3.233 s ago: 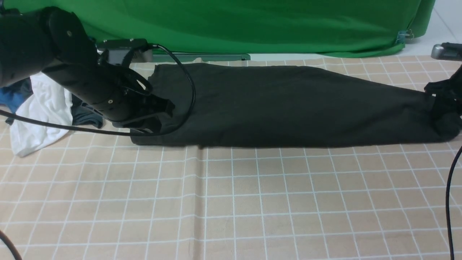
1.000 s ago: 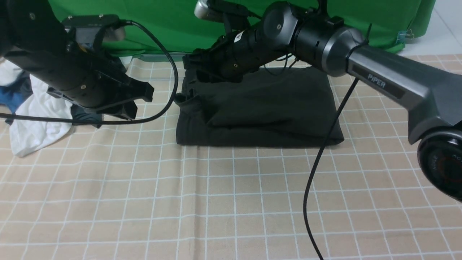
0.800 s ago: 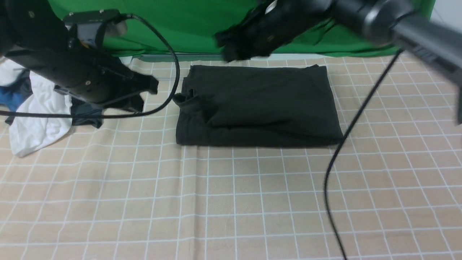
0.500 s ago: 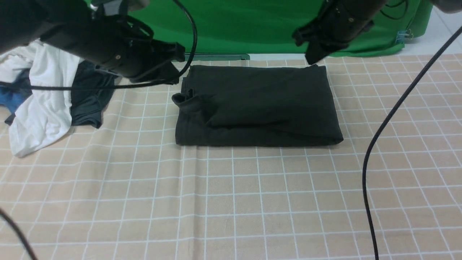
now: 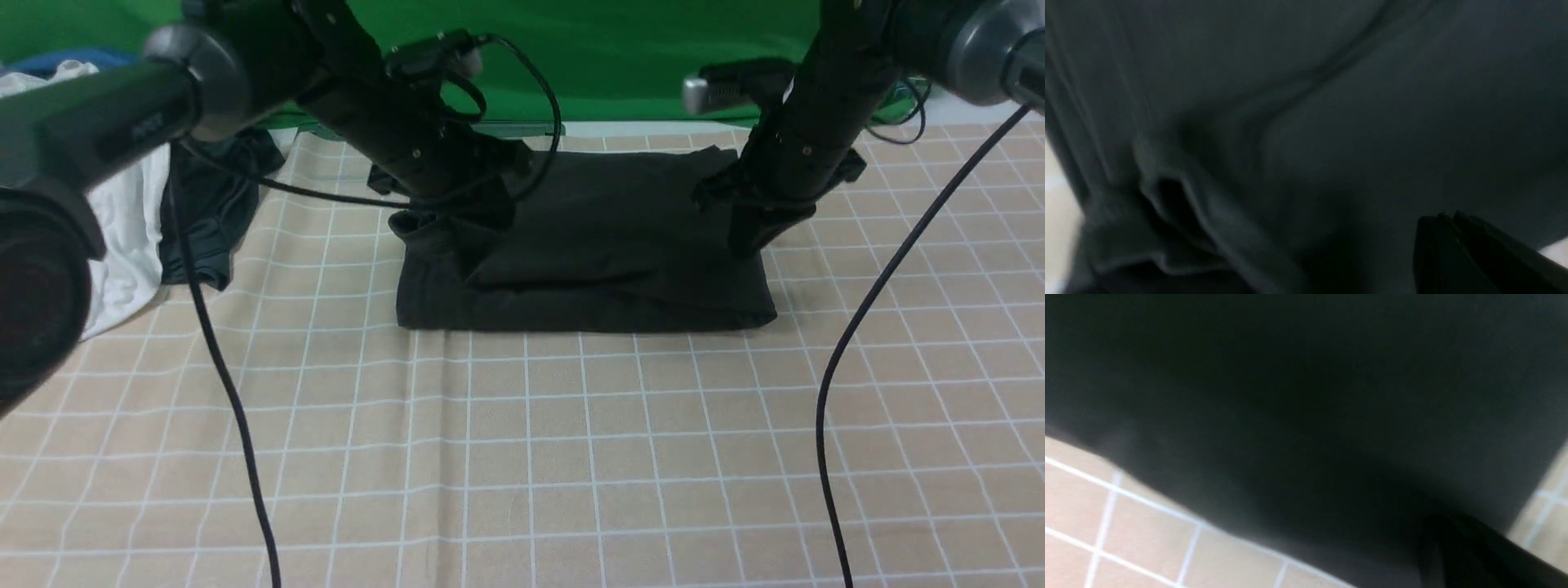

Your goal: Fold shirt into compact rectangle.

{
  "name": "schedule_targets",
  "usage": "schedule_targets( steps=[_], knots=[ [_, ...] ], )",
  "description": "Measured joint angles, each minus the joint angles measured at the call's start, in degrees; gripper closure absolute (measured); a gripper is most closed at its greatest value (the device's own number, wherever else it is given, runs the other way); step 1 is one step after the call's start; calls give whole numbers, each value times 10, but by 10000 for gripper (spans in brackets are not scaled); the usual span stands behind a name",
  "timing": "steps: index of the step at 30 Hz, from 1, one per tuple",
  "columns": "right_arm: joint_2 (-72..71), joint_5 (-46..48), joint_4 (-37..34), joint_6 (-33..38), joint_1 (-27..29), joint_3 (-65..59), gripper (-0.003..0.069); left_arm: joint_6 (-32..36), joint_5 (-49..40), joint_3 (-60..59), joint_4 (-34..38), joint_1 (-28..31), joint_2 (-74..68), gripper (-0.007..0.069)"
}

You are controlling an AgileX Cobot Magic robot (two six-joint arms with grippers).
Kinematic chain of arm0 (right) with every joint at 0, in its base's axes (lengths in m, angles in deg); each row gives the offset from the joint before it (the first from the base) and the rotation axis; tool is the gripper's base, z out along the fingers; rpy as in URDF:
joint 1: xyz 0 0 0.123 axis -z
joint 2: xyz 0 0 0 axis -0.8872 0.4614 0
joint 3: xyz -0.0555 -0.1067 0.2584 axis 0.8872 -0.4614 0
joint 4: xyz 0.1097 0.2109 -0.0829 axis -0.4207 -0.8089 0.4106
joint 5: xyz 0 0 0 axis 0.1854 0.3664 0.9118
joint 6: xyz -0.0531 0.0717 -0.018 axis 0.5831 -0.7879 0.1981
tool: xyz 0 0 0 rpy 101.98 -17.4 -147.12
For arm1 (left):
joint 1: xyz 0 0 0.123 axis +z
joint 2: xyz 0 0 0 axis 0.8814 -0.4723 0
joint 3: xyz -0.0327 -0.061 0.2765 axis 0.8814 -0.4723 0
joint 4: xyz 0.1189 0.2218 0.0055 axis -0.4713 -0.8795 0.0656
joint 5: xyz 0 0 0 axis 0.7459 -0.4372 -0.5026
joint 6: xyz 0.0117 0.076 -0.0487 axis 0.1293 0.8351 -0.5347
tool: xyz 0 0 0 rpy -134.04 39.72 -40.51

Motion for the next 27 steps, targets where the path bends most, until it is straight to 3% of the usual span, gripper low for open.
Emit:
schedule_targets(
  steps=[6,13,18,25,27],
  knots=[
    [31,9,0,-1,0,-4,623,-101,-44,1,-121,1,-29,606],
    [20,12,13,-1,5,-4,623,-110,-71,3,-156,1,-15,606],
    [-38,14,19,-1,29,-5,623,-132,-109,2,-221,4,30,606],
    [-104,15,20,-7,64,-5,617,-149,-156,2,-230,22,60,606],
    [-106,16,7,-9,68,-5,582,-143,-159,2,-209,23,58,603]
  ],
)
